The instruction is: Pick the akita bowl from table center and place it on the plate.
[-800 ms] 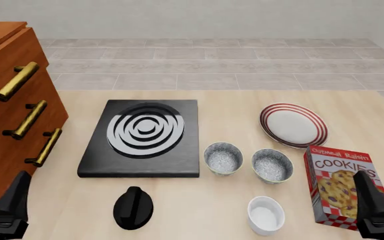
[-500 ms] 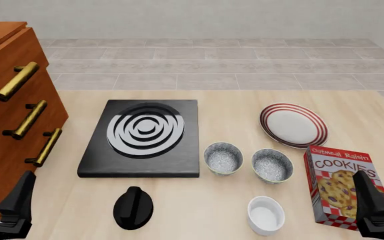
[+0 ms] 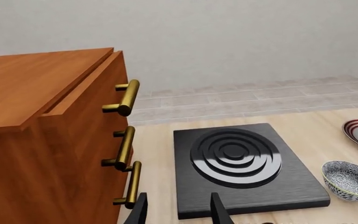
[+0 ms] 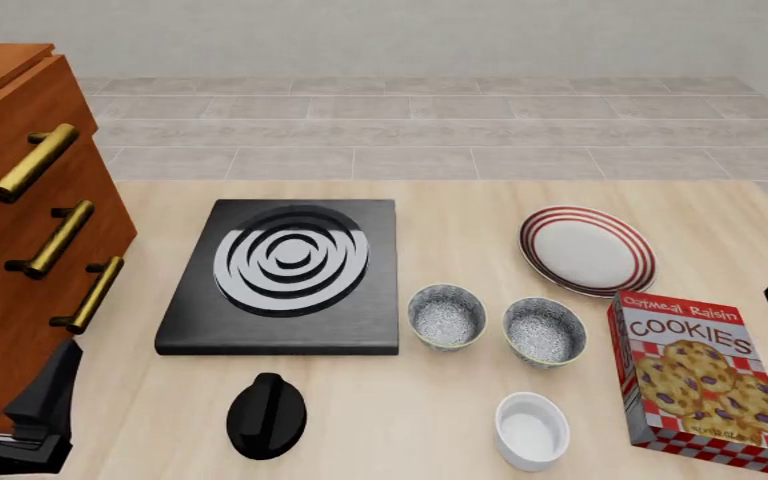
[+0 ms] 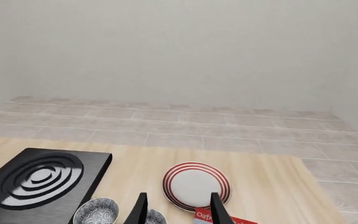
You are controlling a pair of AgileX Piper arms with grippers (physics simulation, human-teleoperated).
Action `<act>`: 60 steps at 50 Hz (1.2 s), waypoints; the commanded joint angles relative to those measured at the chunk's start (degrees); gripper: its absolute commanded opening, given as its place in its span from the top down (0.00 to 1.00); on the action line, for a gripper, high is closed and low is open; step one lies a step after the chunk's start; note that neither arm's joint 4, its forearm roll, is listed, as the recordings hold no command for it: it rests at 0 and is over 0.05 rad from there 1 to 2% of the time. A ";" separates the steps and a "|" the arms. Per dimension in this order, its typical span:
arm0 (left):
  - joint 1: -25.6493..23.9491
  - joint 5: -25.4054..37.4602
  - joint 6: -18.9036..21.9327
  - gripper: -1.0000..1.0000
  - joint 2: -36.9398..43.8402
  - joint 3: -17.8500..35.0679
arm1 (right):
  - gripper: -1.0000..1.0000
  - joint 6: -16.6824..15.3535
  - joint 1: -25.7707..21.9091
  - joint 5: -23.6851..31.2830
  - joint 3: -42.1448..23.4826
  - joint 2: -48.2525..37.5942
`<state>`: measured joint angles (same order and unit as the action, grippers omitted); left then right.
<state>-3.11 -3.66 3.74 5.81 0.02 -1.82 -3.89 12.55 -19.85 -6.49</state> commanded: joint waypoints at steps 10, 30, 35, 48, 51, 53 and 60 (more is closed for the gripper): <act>-0.19 -1.96 -0.77 0.00 2.98 0.03 | 0.00 -11.15 -11.21 -3.26 -6.25 -20.47; -0.39 -3.26 -1.18 0.00 4.91 0.01 | 0.00 -28.91 -22.64 -9.73 -8.66 -43.07; -0.48 -3.75 -1.24 0.00 5.61 0.01 | 0.00 -31.30 -24.57 -12.05 -9.36 -49.68; -0.32 -4.81 -1.22 0.00 7.55 0.00 | 0.00 -37.88 -28.78 -13.15 -12.10 -61.64; -0.08 -4.83 -1.41 0.00 7.74 0.00 | 0.00 -39.12 -29.32 -12.25 -13.42 -63.78; -0.03 -4.99 -1.50 0.00 8.03 -0.01 | 0.00 -39.87 -30.27 -11.50 -14.03 -65.30; -0.38 -5.21 -1.50 0.00 8.44 0.00 | 0.00 -42.21 -30.62 -12.24 -15.12 -70.14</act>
<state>-3.37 -8.39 2.34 13.35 0.02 -39.92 -32.70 0.71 -33.02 -68.95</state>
